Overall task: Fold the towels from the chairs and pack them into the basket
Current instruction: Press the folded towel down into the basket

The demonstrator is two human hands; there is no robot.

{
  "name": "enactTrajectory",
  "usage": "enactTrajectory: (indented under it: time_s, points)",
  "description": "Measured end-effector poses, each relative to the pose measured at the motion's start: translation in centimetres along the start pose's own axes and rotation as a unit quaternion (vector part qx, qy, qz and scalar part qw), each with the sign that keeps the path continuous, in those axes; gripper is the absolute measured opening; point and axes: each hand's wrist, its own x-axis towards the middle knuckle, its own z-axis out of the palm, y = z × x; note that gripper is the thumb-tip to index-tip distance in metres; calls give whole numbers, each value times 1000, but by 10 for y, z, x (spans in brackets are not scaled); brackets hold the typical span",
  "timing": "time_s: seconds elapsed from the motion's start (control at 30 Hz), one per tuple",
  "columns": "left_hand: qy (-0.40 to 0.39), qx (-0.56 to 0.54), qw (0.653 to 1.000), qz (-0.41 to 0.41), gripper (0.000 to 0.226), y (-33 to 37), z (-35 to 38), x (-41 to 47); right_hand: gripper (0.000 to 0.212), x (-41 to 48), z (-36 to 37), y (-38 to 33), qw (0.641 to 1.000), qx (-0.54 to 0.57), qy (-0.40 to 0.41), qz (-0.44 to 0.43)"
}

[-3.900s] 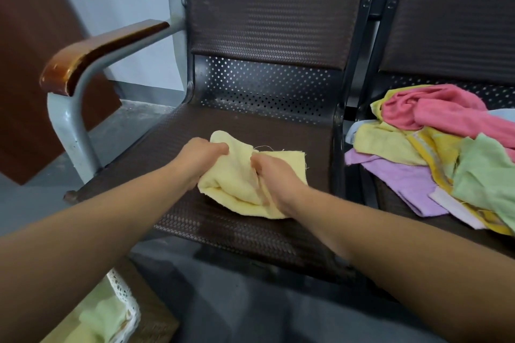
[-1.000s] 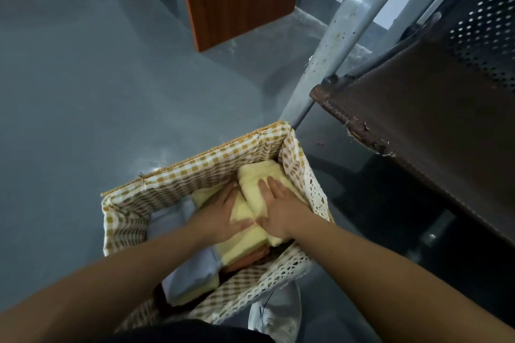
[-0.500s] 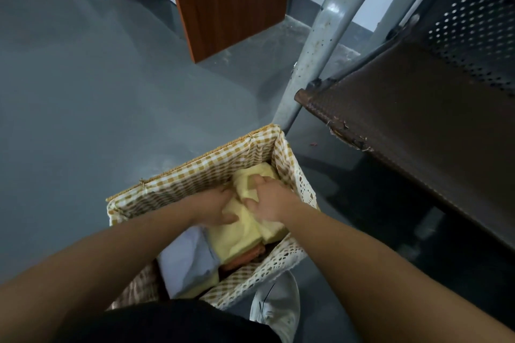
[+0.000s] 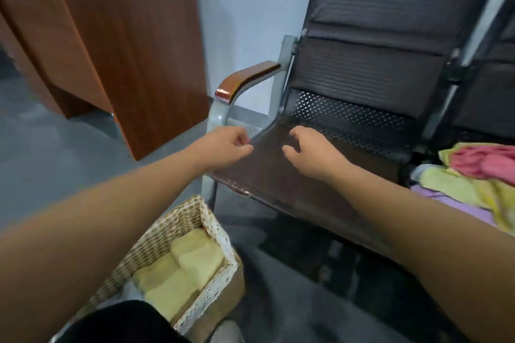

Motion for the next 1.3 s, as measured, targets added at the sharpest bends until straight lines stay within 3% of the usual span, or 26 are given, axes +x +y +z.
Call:
enactTrajectory:
  time_s: [0.2,0.47,0.57,0.77,0.83,0.97,1.07,1.17,1.23,1.27,1.3]
  points:
    - [1,-22,991,131,20,167,61,41,46,-67,-95,129,986,-60,83,133]
    - [-114,-46,970,208,24,317,204,85,48,-162,-132,310,932,-130,90,326]
    - [-172,-38,959,220,39,355,262,100,46,-173,-134,361,919,-141,93,356]
    - [-249,18,942,223,82,409,350,129,44,-150,-138,439,891,-201,174,368]
    - [-278,73,927,242,81,411,373,135,42,-142,-135,461,877,-207,167,399]
    - [-242,93,931,257,74,402,395,139,33,-135,-132,487,856,-227,115,451]
    - [-258,96,926,257,71,402,392,141,21,-132,-149,485,851,-239,183,430]
    - [-275,-64,940,189,62,415,374,146,10,-131,-173,459,863,-75,329,376]
    - [-203,-262,940,85,67,427,349,144,10,-134,-185,433,879,59,370,293]
    - [-181,-366,912,30,67,433,334,143,14,-137,-188,417,894,106,353,254]
    - [-190,-480,856,-21,67,438,317,144,19,-143,-188,401,906,158,323,224]
